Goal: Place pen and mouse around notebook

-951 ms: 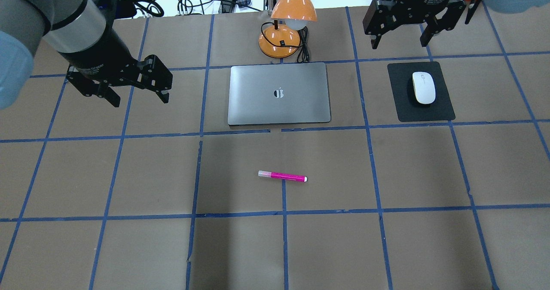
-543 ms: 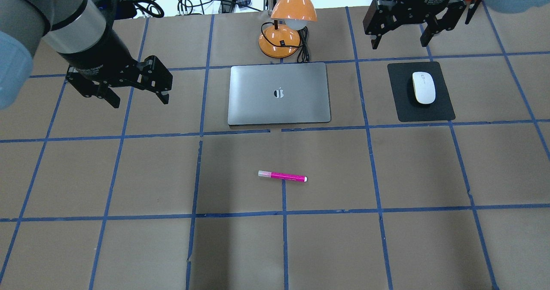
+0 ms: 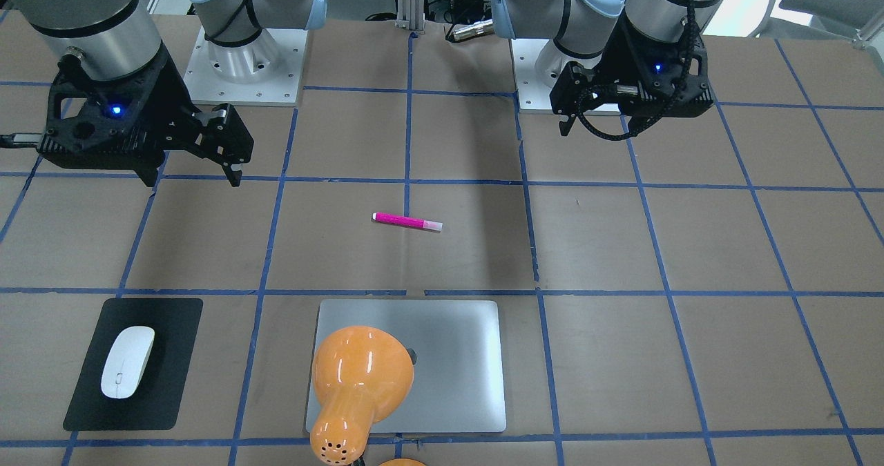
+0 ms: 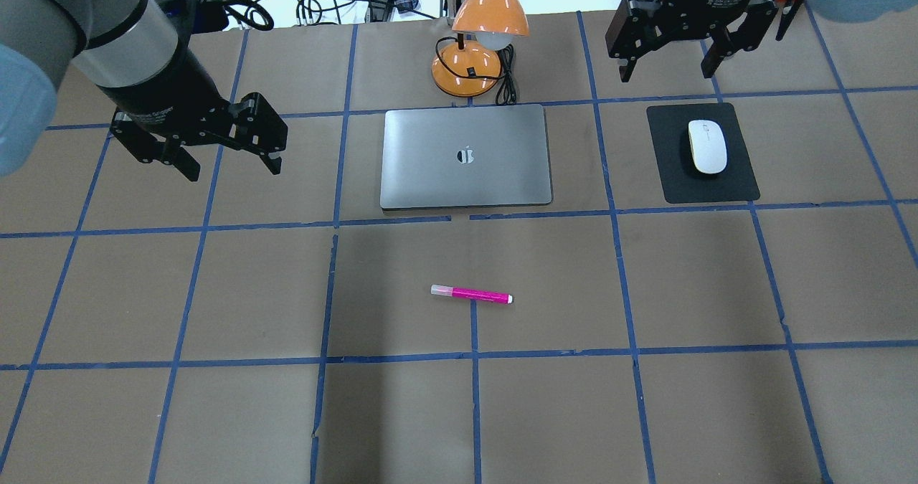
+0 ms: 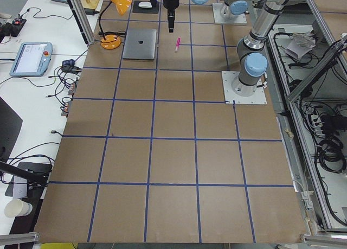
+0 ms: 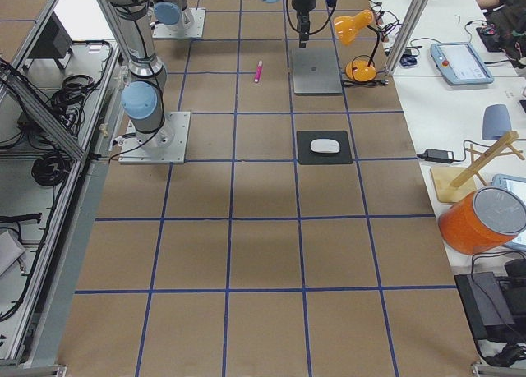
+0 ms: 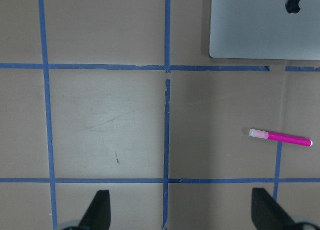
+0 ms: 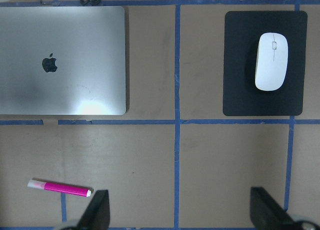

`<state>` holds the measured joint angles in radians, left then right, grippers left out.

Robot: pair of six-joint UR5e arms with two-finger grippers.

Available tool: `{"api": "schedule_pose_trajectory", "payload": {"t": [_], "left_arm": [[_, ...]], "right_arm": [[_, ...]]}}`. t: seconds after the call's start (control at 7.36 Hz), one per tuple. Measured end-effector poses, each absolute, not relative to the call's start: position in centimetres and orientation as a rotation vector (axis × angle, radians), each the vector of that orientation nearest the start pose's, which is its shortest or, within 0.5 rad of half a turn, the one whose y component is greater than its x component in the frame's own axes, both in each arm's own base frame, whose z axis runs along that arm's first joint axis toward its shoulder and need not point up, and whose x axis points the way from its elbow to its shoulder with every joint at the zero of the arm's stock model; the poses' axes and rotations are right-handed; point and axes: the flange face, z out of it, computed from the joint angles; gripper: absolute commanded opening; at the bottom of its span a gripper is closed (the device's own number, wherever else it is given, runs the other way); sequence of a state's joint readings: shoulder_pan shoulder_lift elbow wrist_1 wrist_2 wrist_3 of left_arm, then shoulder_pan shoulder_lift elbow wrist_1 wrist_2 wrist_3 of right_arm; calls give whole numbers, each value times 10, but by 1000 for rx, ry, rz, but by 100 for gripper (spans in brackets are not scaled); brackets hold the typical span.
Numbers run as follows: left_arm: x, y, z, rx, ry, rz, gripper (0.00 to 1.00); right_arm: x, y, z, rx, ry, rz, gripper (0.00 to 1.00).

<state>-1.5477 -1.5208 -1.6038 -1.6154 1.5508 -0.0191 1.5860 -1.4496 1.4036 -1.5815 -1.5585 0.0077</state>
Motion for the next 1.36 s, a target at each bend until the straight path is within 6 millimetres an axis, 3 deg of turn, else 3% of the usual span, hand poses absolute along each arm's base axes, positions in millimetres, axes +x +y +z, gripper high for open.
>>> {"api": "schedule_pose_trajectory", "payload": {"t": [0.41, 1.36], "left_arm": [[-129, -500, 497, -119, 3162, 64, 100], [-131, -496, 501, -122, 3164, 60, 100]], "right_arm": [[143, -546, 509, -13, 3127, -89, 100], [142, -547, 508, -13, 3127, -91, 100]]}}
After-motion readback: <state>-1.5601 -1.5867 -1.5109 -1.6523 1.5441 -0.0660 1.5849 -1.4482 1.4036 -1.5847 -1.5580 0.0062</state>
